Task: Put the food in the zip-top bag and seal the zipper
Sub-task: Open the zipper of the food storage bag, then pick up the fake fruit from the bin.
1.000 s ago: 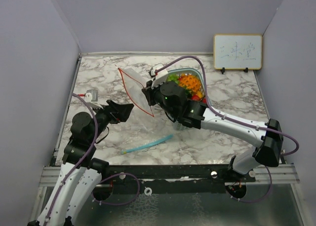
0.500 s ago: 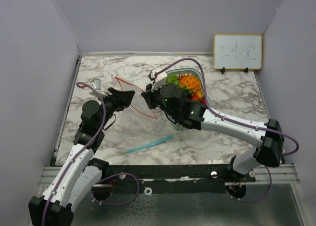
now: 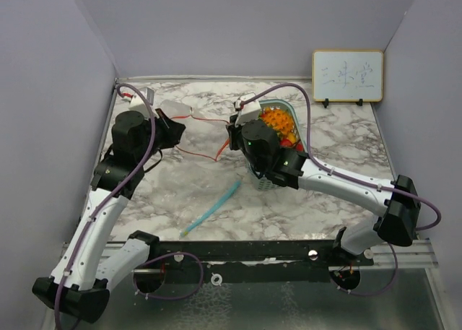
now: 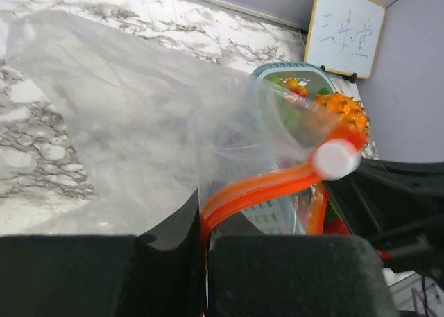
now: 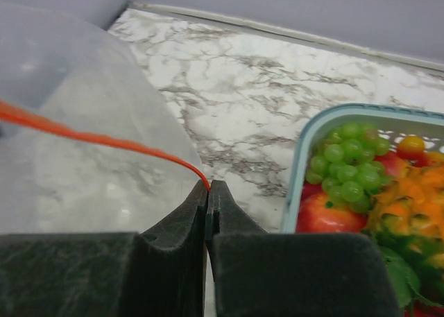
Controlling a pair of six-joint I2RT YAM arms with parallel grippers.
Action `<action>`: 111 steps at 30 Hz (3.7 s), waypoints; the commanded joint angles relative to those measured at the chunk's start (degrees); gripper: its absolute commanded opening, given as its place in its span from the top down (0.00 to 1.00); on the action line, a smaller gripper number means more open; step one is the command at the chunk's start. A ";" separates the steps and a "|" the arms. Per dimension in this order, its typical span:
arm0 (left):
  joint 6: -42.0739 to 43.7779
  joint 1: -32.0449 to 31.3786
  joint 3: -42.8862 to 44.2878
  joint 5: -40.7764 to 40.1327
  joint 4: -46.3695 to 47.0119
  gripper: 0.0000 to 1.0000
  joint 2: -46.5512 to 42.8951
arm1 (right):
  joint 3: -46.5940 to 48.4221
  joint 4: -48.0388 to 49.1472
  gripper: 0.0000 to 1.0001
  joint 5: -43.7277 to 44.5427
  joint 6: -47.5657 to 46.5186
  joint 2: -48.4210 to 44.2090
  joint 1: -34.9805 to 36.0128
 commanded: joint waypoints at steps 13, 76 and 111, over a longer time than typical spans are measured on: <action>12.21 -0.02 6.01 -0.44 -14.42 1.00 2.99 | -3.19 0.36 0.70 -4.73 -4.03 -1.46 -1.95; 16.31 0.05 4.66 -6.59 -6.51 1.00 15.18 | -1.04 -7.60 0.20 -32.29 0.98 -1.31 -11.97; 19.49 -0.04 11.31 -3.13 -9.89 1.00 16.47 | 1.17 -35.15 0.24 4.56 30.67 0.82 -11.97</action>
